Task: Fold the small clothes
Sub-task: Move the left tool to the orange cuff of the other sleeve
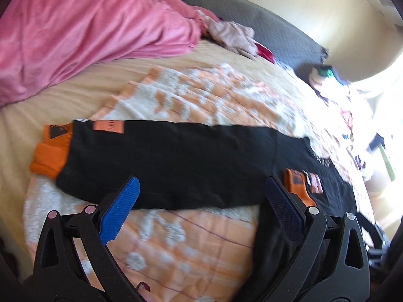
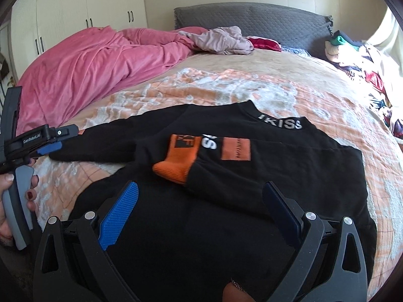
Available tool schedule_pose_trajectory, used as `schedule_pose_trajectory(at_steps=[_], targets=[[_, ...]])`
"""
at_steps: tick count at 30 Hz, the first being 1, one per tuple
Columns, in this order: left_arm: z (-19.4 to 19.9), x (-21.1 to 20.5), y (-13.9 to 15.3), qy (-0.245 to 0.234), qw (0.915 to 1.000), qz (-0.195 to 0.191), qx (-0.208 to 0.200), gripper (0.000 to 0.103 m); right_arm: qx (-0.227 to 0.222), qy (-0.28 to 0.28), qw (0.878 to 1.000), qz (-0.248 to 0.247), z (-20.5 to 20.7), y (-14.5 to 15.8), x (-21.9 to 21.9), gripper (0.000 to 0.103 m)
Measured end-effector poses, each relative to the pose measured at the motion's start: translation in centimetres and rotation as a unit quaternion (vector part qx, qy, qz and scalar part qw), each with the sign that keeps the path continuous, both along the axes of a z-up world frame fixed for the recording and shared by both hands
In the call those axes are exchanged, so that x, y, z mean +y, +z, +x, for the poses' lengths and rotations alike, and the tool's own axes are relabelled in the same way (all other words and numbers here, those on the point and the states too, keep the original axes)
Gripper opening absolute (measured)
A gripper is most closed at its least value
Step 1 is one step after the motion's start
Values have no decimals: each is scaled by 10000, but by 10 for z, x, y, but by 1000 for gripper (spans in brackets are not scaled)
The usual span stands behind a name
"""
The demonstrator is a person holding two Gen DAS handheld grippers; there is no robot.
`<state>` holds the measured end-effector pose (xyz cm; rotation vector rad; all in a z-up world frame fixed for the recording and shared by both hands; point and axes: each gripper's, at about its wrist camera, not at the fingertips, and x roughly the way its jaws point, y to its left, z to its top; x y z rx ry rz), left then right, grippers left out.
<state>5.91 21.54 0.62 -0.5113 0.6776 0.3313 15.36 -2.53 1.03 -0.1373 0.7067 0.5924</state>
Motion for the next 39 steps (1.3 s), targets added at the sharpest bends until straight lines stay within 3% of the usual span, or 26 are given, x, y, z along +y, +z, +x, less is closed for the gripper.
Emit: schedule_pose_trajectory(at_steps=[5,11,22,28,39], targets=[[-11,19,-1,420,9991,72,68,93,66,61,9999,120,-3,4,22,98],[-20,38,-13,863,9959,-267,99,93,136,71,9998,158,-2,7,48,98],[-24,58,-32,928,9915,-901,107,93,323,89,9993,187,0,7,76,98],[-32,64,-29,1074,9886,-1052,-33,93,381,227,9989,181,-3,4,93,98],[-54,70,-31,1476,9740,-1680,-353,93,620,115,9976,300,1,-5,89,98]])
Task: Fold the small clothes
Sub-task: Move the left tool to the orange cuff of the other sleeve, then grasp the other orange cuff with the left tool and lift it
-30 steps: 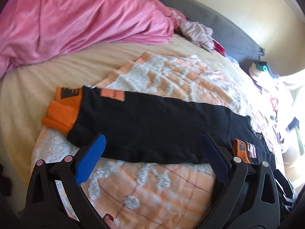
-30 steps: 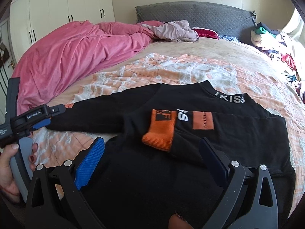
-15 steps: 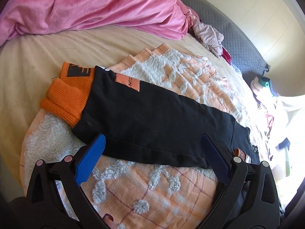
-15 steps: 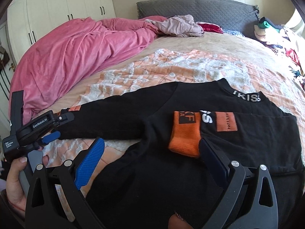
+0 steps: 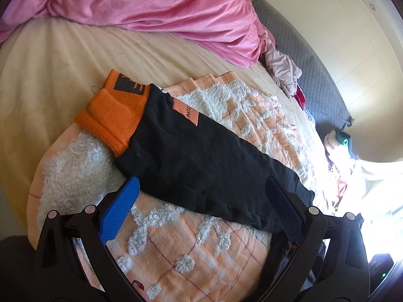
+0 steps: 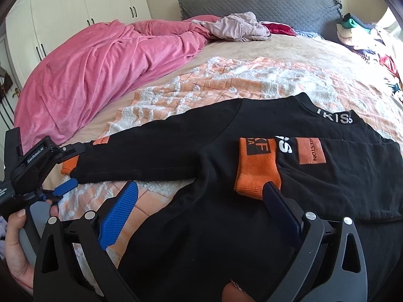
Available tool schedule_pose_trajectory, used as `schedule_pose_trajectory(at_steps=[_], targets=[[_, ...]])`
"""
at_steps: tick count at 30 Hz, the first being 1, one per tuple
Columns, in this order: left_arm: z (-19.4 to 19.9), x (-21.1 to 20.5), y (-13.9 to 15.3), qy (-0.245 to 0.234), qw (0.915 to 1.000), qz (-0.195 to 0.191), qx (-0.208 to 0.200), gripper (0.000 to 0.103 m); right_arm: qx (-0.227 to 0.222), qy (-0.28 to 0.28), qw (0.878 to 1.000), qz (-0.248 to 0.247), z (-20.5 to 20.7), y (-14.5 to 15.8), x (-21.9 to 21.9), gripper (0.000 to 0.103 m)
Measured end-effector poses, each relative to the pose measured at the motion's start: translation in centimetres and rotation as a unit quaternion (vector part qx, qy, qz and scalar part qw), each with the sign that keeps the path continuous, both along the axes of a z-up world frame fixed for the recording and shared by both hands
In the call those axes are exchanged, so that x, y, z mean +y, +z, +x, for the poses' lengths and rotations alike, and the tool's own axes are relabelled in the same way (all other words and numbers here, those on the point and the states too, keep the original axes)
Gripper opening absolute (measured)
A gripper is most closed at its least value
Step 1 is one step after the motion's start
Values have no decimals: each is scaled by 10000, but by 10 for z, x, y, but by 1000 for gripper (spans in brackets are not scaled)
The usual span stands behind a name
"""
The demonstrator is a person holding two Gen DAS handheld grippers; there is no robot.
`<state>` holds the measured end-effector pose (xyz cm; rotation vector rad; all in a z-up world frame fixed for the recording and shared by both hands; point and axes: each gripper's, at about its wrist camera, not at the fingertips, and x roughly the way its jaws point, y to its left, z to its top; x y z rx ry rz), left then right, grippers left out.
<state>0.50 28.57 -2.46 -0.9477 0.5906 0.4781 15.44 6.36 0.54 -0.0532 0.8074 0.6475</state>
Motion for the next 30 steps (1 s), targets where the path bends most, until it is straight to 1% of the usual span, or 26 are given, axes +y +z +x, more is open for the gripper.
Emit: schedule_pose_trajectory(at_steps=[2,6,9,12,16,18,20,21,22,23,25,26,28,30], targets=[[-3,2,-2,70,9999,-88,-46,93,44,-29,10000,25,0,-1,-1,98],[-2,9,-12,190,9996,-226,24,93,126,-32,9999,103,2,-4,-2,98],[4,15,-15,176,9998,-127,37,93,83,-14,10000,40,2,-4,-2,98],[3,22,-17,348,9992,-164,-84,93,88,-44,9999,60,4,-3,-5,98],[5,27,-14,502,9985,-76,-184,93,118,-128,9998,126,7,-4,-10,98],[8,32,-13,559,9984,50,-120,83,142,-180,9996,150,9,-4,-13,98],[15,37,-14,643,9976,239,101,56,166,-227,9994,180,9,-5,-16,98],[16,40,-15,698,9971,265,171,51,172,-250,9994,190,9,-5,-18,98],[16,43,-16,762,9966,263,186,42,176,-279,9993,199,9,-5,-20,98],[14,45,-16,826,9961,255,166,29,173,-315,9991,210,9,-5,-22,98],[12,47,-17,816,9964,208,52,10,165,-415,9987,231,9,-6,-29,98],[11,48,-17,781,9968,136,-73,10,167,-485,9984,236,9,-7,-34,98],[11,46,-14,717,9971,159,-190,10,213,-620,9975,267,11,-9,-42,98],[11,42,-8,632,9967,160,-481,10,281,-760,9961,336,13,-10,-52,98]])
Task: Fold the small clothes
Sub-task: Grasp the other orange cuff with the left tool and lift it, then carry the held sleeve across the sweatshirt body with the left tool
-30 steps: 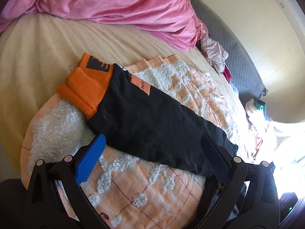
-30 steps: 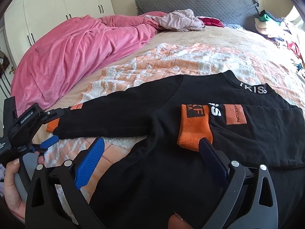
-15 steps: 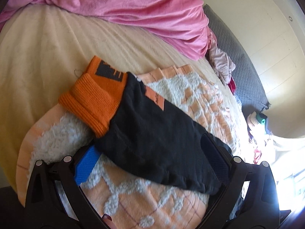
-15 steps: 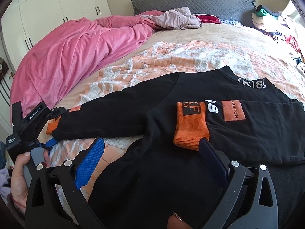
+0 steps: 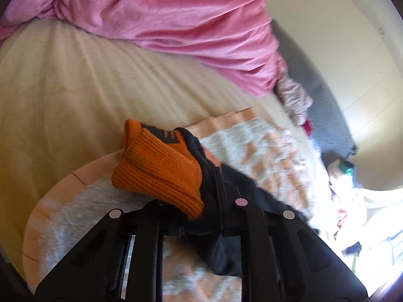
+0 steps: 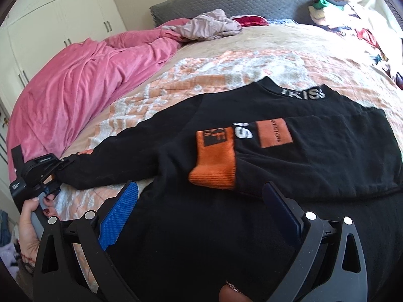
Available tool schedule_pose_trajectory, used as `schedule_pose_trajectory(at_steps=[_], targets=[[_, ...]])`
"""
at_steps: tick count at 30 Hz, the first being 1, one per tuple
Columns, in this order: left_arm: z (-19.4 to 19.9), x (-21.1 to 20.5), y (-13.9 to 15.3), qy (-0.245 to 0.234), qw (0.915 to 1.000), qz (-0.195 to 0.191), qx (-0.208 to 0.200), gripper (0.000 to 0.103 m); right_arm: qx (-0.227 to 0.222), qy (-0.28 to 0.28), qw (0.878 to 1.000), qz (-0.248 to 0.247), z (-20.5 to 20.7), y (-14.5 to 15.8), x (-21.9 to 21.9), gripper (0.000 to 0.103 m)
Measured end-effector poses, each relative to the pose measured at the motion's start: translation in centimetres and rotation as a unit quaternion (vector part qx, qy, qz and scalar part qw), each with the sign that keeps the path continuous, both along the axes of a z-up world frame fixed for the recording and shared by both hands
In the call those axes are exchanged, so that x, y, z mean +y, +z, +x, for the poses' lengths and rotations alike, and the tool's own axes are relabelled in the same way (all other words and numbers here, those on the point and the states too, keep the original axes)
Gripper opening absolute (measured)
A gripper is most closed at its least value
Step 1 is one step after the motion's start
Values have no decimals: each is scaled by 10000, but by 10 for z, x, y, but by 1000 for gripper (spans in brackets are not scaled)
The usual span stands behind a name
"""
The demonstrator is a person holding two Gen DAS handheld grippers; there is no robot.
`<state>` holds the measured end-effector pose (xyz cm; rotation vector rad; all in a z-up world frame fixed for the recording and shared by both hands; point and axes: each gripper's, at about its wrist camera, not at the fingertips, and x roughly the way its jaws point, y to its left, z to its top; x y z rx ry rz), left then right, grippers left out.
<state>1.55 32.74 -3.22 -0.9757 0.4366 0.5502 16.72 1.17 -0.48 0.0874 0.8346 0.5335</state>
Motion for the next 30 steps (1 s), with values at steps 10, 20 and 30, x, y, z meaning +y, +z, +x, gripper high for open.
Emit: schedule_pose_trajectory(at_steps=[10,20,30], targets=[[10,-35,34,-681,9947,439,-637,9,111,-578,9982,60,-2,5,-35,98],[12,-52,54,-1133,9862,541,-1082,9,-111,-841,9964,76,-12,24,-55,98],[33,-77,62,-1952,9698,422,-1401,9,-252,-1150,9930,61,-18,39,-76,98]])
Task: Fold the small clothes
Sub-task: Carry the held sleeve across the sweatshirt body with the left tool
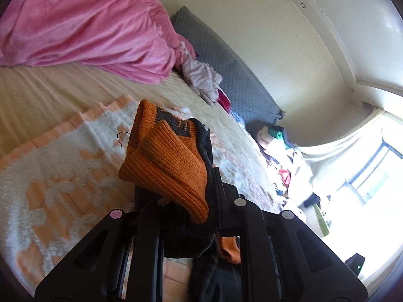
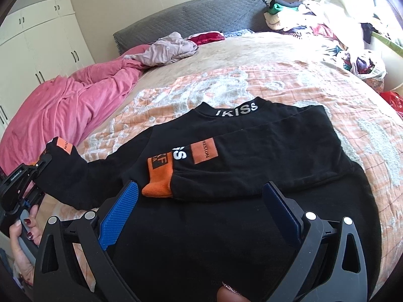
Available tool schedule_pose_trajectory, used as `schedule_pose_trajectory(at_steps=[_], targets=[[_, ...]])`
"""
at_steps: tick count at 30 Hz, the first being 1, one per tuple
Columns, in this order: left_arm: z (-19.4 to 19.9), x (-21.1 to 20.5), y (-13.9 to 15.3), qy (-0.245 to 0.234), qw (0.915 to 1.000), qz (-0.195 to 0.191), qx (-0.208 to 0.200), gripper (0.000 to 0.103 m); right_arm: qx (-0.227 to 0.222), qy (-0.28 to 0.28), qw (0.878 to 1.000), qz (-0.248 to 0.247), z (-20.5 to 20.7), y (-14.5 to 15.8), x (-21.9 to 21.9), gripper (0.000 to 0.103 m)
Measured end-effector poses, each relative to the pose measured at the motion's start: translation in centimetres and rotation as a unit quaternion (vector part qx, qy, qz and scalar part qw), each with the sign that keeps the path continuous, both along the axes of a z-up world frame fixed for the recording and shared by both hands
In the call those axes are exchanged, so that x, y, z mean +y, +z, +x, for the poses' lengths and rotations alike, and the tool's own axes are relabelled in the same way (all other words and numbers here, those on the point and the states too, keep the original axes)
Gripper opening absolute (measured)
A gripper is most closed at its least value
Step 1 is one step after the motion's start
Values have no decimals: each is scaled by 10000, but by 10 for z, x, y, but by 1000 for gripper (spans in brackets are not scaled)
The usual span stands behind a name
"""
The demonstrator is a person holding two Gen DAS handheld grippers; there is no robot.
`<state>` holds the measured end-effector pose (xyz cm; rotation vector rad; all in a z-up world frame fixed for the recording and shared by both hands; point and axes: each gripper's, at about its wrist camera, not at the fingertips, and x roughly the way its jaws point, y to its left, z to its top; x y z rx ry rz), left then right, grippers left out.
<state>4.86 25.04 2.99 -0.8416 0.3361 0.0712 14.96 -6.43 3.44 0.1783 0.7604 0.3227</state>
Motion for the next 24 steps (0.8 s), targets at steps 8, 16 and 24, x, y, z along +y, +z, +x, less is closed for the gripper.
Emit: schedule_pose_trajectory(at_steps=[8,16,24], targets=[[21,-28,4,-667,9976,-106,-129,9,-2,-304,9995,-64,-1,5,-20,98],[42,-57,12,-1430,9894,-87,-216,9,-74,-604,9981,-88,-5,13,-44,98],[61,-85,0,-2037,9789,-127,-97,9,-240,-913,9953,-208,-11,18,-66,98]])
